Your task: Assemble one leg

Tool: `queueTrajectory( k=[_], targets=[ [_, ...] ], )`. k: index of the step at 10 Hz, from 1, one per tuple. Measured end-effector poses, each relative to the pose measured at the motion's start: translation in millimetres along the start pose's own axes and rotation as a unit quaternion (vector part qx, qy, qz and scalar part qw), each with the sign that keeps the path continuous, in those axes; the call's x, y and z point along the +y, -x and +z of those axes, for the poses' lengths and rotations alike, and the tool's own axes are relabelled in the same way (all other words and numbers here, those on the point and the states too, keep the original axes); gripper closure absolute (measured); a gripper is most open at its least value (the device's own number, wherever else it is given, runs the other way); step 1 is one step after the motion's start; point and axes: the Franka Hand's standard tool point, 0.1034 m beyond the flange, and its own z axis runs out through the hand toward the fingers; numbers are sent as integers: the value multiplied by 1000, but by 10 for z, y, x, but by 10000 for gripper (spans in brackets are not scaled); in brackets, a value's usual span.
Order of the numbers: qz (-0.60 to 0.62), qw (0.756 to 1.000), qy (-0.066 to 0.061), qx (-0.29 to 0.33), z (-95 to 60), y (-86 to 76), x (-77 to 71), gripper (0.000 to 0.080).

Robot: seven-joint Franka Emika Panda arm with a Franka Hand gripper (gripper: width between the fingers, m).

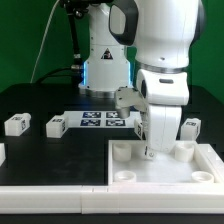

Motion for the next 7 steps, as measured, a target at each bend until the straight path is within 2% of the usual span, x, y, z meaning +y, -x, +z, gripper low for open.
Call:
queueTrajectory(
  k=[1, 6, 7],
  targets=[
    [0, 1000, 0, 0, 0, 0, 0, 184],
    [0, 1000, 0, 0, 0, 0, -1, 150],
    [8, 1000, 2, -1, -38, 0, -27, 150]
  ],
)
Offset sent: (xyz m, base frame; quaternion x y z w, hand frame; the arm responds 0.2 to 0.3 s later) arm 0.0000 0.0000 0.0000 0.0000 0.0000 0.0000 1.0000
